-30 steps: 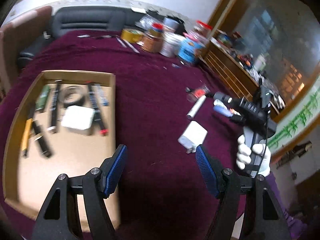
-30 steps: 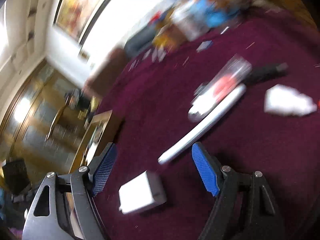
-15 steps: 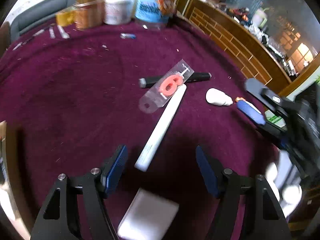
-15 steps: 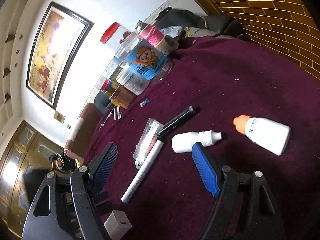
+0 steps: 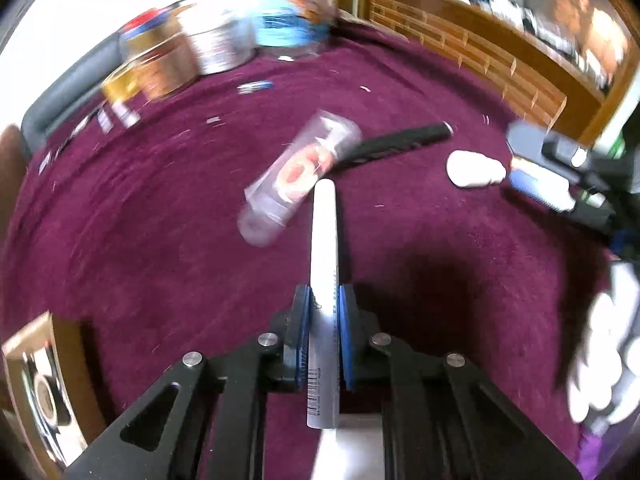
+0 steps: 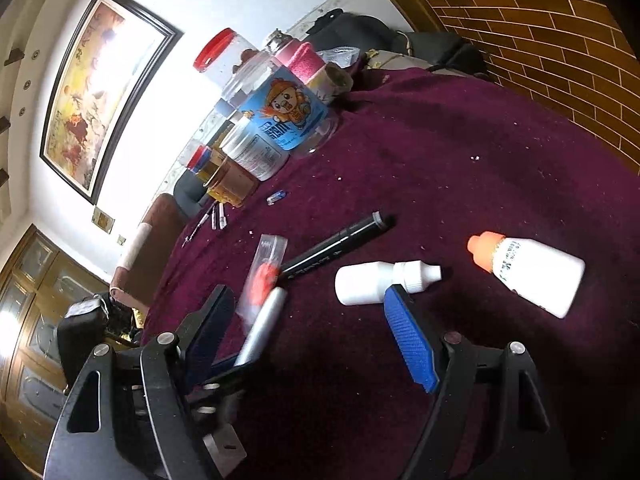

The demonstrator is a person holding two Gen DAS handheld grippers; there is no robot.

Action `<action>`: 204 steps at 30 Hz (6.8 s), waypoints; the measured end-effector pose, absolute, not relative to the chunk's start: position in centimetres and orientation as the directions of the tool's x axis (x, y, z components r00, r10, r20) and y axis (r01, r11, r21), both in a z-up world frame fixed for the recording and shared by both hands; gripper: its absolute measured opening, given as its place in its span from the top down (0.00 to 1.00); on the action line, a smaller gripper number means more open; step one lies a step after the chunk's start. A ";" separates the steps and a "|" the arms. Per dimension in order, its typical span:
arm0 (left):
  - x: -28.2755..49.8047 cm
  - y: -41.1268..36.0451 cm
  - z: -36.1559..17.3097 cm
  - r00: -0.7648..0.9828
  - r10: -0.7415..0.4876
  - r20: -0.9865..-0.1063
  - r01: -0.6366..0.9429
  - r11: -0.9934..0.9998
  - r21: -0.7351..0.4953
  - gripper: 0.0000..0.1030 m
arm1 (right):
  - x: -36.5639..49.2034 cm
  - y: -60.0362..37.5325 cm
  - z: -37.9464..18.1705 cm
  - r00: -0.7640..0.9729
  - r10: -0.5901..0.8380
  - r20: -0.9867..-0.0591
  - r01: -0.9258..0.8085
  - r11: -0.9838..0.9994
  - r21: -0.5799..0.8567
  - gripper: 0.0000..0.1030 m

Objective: Organize rigid objects
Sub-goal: 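Grasp the small white bottle with the right tool while the left holds the tube, then carry the white tube and white bottle into the box and open both tools, then grasp the white charger block with the left tool while the right grasps the glue bottle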

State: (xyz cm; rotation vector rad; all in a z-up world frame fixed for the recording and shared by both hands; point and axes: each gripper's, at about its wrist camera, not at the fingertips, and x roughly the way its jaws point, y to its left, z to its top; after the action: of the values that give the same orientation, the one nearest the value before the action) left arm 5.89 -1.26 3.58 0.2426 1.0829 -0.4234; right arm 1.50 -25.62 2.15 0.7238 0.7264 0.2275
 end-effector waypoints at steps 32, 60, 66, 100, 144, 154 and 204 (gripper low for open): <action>-6.0 10.4 1.3 0.478 -0.404 -0.780 0.290 0.911 -0.295 0.88 | 0.4 -25.3 3.4 0.743 0.246 -0.622 0.133 0.858 0.497 0.24; -6.0 10.2 1.2 0.477 -0.421 -0.771 0.300 0.903 -0.307 0.82 | 7.4 -19.2 1.3 0.527 0.029 -0.849 -0.024 1.000 0.019 0.45; -5.9 10.2 1.1 0.477 -0.423 -0.771 0.303 0.902 -0.308 0.82 | 8.7 -19.1 1.4 0.525 -0.008 -0.851 0.056 0.998 0.025 0.66; -8.3 28.4 2.7 0.599 -0.323 -0.733 -0.086 0.884 -0.460 0.89 | -4.0 6.0 6.7 0.341 0.544 -0.767 -0.486 0.800 0.352 0.77; -12.1 19.0 7.8 0.685 0.061 -0.726 -0.062 0.998 0.025 0.40 | -4.0 -6.3 6.7 0.608 0.355 -0.710 -0.230 0.935 0.271 0.52; -11.8 14.7 7.9 0.665 0.057 -0.745 0.005 0.997 0.081 0.40 | -1.7 -12.8 4.3 0.617 0.310 -0.723 -0.089 0.941 0.327 0.52; -8.3 6.4 4.5 0.501 -0.304 -0.810 0.227 0.950 -0.216 0.38 | -1.2 -23.9 2.2 0.501 0.139 -0.854 -0.015 0.988 0.152 0.76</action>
State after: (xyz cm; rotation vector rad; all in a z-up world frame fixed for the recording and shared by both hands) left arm -8.26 6.45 4.48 -0.0844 0.9958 -0.3214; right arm -1.23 -23.92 2.23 0.1305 1.0430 0.0931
